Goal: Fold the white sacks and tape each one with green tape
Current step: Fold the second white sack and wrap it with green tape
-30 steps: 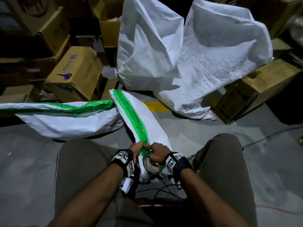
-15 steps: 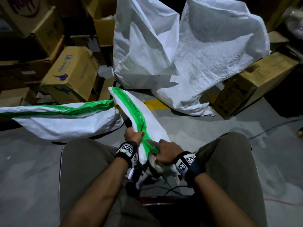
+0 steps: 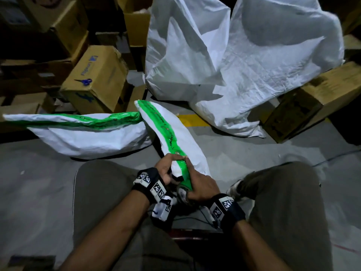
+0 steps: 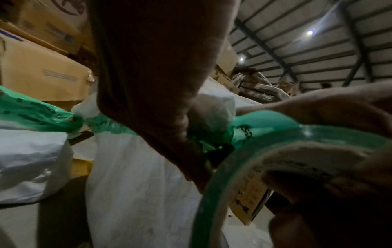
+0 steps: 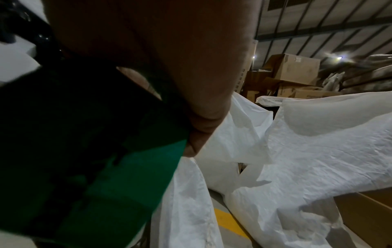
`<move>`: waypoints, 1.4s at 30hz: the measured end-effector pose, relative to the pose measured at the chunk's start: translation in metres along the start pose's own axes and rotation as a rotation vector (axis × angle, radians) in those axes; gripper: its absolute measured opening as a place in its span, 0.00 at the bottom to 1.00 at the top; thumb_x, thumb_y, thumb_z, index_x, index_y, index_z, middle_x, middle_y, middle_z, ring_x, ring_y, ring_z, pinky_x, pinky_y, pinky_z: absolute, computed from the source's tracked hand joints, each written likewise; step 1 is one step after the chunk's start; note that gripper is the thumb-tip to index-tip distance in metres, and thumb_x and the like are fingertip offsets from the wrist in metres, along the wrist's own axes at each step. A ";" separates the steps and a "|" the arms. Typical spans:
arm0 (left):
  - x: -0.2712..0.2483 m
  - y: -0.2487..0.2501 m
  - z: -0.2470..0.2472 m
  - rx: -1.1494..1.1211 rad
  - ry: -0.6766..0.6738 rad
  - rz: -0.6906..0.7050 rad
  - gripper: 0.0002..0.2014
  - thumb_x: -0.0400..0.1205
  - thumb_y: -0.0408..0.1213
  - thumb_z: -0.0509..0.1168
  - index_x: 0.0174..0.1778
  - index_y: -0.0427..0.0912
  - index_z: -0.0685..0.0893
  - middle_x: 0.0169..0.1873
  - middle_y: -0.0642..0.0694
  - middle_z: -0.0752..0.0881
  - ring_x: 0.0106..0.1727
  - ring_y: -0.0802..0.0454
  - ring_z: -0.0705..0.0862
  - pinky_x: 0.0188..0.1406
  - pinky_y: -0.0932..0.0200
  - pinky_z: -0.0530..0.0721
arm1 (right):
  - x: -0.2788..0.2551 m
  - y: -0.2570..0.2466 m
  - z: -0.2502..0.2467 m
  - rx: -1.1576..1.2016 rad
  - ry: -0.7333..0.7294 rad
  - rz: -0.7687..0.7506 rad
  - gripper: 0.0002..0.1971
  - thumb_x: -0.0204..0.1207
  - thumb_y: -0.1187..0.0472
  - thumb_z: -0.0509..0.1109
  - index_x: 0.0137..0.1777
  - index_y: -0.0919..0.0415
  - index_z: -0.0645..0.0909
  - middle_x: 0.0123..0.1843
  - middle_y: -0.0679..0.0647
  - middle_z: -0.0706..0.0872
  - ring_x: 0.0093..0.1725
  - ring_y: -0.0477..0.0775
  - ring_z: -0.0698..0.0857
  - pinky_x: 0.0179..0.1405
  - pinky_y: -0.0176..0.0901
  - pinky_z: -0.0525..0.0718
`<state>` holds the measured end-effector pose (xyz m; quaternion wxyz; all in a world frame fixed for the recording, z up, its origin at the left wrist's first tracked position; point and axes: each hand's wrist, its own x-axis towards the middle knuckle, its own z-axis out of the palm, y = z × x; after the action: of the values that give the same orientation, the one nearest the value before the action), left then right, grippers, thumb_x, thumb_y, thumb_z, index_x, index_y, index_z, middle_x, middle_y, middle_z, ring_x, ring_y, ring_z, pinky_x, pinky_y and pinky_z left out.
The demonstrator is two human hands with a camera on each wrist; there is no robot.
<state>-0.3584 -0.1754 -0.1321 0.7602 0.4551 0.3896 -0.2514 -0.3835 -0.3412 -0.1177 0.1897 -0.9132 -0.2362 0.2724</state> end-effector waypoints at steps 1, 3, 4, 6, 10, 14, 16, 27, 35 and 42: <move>-0.002 -0.003 0.001 -0.023 0.003 -0.003 0.08 0.79 0.32 0.68 0.37 0.33 0.88 0.34 0.35 0.88 0.34 0.40 0.89 0.49 0.47 0.85 | 0.000 -0.001 0.000 -0.020 -0.015 0.005 0.57 0.74 0.48 0.71 0.87 0.47 0.29 0.68 0.62 0.84 0.62 0.70 0.84 0.51 0.54 0.79; 0.005 -0.009 0.002 -0.090 0.089 0.061 0.09 0.70 0.28 0.72 0.44 0.28 0.87 0.38 0.31 0.88 0.34 0.37 0.90 0.42 0.45 0.87 | -0.002 -0.001 -0.001 -0.045 -0.036 0.016 0.56 0.74 0.49 0.72 0.87 0.45 0.29 0.73 0.60 0.81 0.64 0.69 0.83 0.52 0.54 0.80; 0.006 -0.011 0.004 -0.107 0.131 0.089 0.15 0.67 0.25 0.73 0.50 0.27 0.85 0.41 0.28 0.87 0.35 0.35 0.90 0.39 0.43 0.88 | -0.002 0.000 0.000 -0.049 -0.030 0.023 0.56 0.74 0.49 0.71 0.87 0.44 0.29 0.75 0.58 0.79 0.65 0.68 0.83 0.53 0.54 0.80; 0.005 -0.012 0.008 -0.165 0.161 0.159 0.16 0.70 0.21 0.68 0.54 0.26 0.83 0.44 0.26 0.86 0.33 0.35 0.89 0.33 0.42 0.89 | -0.004 0.000 0.002 -0.024 0.005 0.037 0.54 0.74 0.48 0.70 0.86 0.39 0.30 0.78 0.53 0.76 0.65 0.67 0.83 0.54 0.54 0.80; 0.013 -0.004 0.003 -0.215 0.197 0.266 0.26 0.64 0.19 0.70 0.60 0.23 0.79 0.48 0.25 0.84 0.36 0.34 0.88 0.36 0.36 0.89 | -0.003 -0.001 0.006 -0.024 0.099 0.016 0.48 0.77 0.45 0.66 0.87 0.37 0.36 0.77 0.55 0.71 0.61 0.68 0.84 0.49 0.56 0.81; 0.013 0.001 -0.001 -0.237 0.202 0.353 0.26 0.69 0.15 0.68 0.65 0.19 0.77 0.51 0.24 0.86 0.39 0.33 0.89 0.34 0.39 0.89 | -0.007 -0.001 0.002 -0.005 0.105 0.018 0.45 0.71 0.43 0.58 0.88 0.37 0.42 0.66 0.60 0.72 0.58 0.72 0.83 0.50 0.56 0.80; 0.009 0.002 0.000 -0.257 0.195 0.369 0.23 0.71 0.15 0.68 0.64 0.19 0.79 0.50 0.26 0.86 0.38 0.35 0.89 0.32 0.43 0.89 | -0.006 0.002 0.001 0.029 0.097 0.017 0.45 0.74 0.47 0.63 0.88 0.38 0.42 0.65 0.60 0.73 0.58 0.73 0.83 0.51 0.57 0.80; -0.018 -0.023 0.022 -0.168 -0.159 0.240 0.19 0.77 0.27 0.75 0.64 0.34 0.85 0.57 0.33 0.90 0.55 0.37 0.90 0.55 0.44 0.89 | -0.001 0.012 0.000 0.276 0.148 0.021 0.49 0.79 0.51 0.72 0.89 0.54 0.41 0.86 0.56 0.65 0.79 0.60 0.72 0.67 0.49 0.73; -0.014 -0.033 0.026 -0.051 -0.062 0.393 0.23 0.76 0.16 0.70 0.66 0.38 0.83 0.57 0.36 0.91 0.53 0.41 0.91 0.45 0.53 0.90 | 0.008 0.026 -0.001 0.376 0.030 0.023 0.61 0.68 0.30 0.73 0.90 0.52 0.40 0.83 0.58 0.67 0.82 0.57 0.67 0.78 0.51 0.71; -0.024 -0.017 0.001 0.067 0.123 0.494 0.20 0.71 0.21 0.69 0.60 0.37 0.86 0.47 0.39 0.93 0.46 0.41 0.91 0.47 0.50 0.90 | 0.016 0.009 -0.024 0.303 0.179 -0.095 0.34 0.78 0.32 0.65 0.82 0.43 0.69 0.62 0.54 0.66 0.73 0.60 0.67 0.77 0.58 0.70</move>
<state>-0.3845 -0.1837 -0.1203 0.7578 0.5760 0.3036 -0.0425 -0.3545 -0.3452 -0.1098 0.3582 -0.8826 -0.2175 0.2131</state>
